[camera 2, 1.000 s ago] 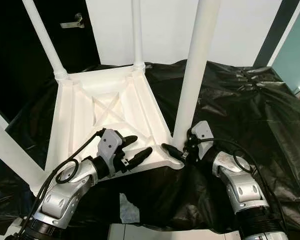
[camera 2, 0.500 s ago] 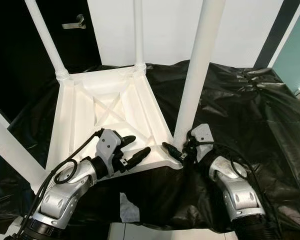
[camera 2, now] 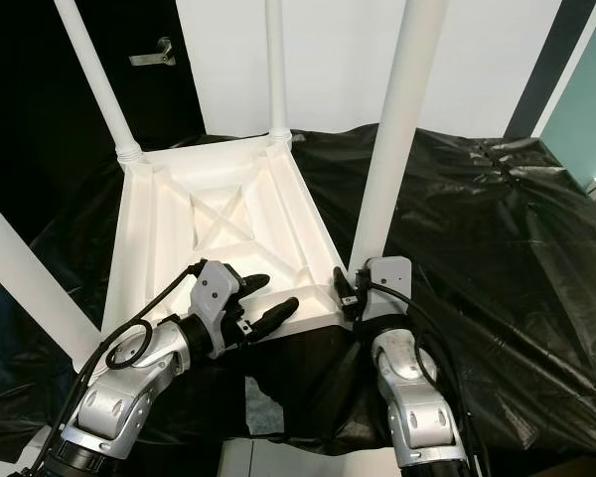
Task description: Building children table
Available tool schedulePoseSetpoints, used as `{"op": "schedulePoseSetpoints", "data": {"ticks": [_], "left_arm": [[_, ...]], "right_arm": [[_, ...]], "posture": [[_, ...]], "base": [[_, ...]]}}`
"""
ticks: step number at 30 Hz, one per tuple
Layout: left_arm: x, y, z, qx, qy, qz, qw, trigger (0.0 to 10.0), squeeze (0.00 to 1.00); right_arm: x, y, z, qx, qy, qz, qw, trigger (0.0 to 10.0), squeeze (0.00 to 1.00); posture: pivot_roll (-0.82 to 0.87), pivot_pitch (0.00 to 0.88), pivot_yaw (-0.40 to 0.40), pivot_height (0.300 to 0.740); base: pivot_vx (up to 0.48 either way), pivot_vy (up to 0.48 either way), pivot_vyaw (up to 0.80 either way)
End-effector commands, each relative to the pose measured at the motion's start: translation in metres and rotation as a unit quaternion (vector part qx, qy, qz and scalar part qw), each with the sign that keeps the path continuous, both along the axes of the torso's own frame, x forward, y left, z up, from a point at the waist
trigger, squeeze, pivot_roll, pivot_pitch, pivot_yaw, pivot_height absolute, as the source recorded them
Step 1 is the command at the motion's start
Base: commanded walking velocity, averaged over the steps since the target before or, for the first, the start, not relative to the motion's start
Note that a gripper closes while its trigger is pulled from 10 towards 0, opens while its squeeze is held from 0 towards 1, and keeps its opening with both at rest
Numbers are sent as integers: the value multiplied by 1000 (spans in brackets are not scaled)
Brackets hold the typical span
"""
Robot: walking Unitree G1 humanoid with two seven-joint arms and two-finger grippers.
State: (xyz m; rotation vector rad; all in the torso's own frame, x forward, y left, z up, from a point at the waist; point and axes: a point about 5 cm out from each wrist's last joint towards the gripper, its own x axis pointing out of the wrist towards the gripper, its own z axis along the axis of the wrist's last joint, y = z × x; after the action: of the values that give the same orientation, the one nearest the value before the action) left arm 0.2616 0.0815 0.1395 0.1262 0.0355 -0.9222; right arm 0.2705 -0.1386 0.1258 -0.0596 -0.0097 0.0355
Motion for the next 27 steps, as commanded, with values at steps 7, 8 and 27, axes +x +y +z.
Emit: {"op": "schedulePoseSetpoints", "data": {"ticks": [7,8,27], "left_arm": [[-1,-1,0,4,2,-9,1000,10000,0],[-1,-1,0,4,2,-9,1000,10000,0],[-10,12,2,9,5,6,1000,10000,0]], "right_arm": [[-5,-2,-9,2,22,-12,1000,10000,0],[-5,-2,-9,2,22,-12,1000,10000,0],[-23,0,8,21,-45,73,996,10000,0]], "posture": [[-38,0,13,740],[-38,0,13,740],[-20,0,-1,740]], "base": [[0,0,0],[0,0,0],[0,0,0]]}}
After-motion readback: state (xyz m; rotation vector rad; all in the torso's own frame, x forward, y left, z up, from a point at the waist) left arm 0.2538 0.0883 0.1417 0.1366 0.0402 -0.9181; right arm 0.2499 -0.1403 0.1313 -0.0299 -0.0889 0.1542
